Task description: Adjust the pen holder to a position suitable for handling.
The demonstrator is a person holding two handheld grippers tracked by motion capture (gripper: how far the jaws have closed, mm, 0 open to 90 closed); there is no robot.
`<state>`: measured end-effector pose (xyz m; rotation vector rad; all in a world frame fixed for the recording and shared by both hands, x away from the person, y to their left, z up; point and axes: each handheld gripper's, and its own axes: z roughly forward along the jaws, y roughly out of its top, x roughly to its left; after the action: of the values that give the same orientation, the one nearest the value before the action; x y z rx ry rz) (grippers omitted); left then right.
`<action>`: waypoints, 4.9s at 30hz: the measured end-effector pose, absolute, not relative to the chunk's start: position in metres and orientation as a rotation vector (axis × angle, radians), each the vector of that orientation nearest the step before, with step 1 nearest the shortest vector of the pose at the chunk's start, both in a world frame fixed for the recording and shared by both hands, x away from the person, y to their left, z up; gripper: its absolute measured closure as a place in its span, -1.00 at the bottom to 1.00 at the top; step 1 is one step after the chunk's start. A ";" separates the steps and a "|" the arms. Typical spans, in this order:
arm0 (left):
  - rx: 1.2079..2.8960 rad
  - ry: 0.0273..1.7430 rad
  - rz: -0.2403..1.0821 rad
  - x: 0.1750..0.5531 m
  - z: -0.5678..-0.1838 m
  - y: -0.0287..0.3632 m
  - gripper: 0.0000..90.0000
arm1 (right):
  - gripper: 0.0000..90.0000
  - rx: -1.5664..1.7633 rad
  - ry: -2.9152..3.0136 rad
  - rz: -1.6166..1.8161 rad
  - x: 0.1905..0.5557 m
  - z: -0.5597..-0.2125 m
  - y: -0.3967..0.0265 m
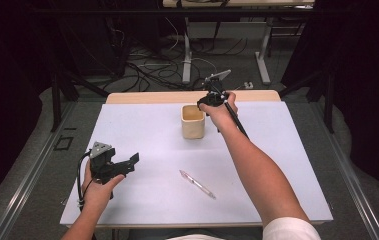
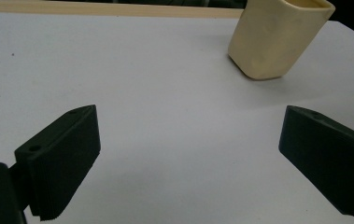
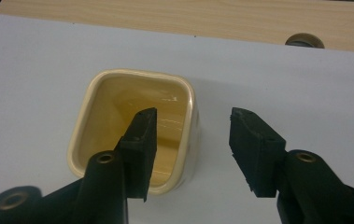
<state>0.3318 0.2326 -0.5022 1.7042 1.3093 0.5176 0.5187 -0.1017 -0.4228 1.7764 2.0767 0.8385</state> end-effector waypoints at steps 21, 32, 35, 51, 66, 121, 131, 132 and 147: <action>1.712 1.314 0.517 0.332 -0.503 0.233 -0.88 | 0.46 1.826 2.086 0.733 0.534 -0.454 -0.085; 1.713 1.313 0.519 0.333 -0.503 0.233 -0.88 | 0.72 1.947 2.045 0.721 0.536 -0.463 -0.085; 1.713 1.313 0.519 0.332 -0.503 0.233 -0.88 | 0.72 1.959 2.035 0.723 0.536 -0.464 -0.086; 1.716 1.309 0.524 0.332 -0.503 0.233 -0.88 | 0.76 2.048 2.000 0.737 0.537 -0.462 -0.091; 1.723 1.304 0.526 0.333 -0.503 0.233 -0.87 | 0.84 2.165 1.942 0.751 0.537 -0.465 -0.114; 1.729 1.307 0.529 0.333 -0.502 0.231 -0.87 | 0.78 2.124 2.105 0.564 0.481 -0.449 -0.116; 1.740 1.303 0.531 0.333 -0.502 0.230 -0.87 | 0.73 2.204 2.193 0.524 0.480 -0.450 -0.122; 1.740 1.303 0.531 0.333 -0.502 0.229 -0.87 | 0.73 2.215 2.197 0.517 0.480 -0.450 -0.123; 1.739 1.306 0.530 0.333 -0.504 0.228 -0.87 | 0.39 2.082 2.283 0.646 0.466 -0.449 -0.123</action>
<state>0.3328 0.2278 -0.5036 1.7386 1.3060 0.5296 0.4659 -0.1228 -0.4487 2.0824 2.2827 0.6462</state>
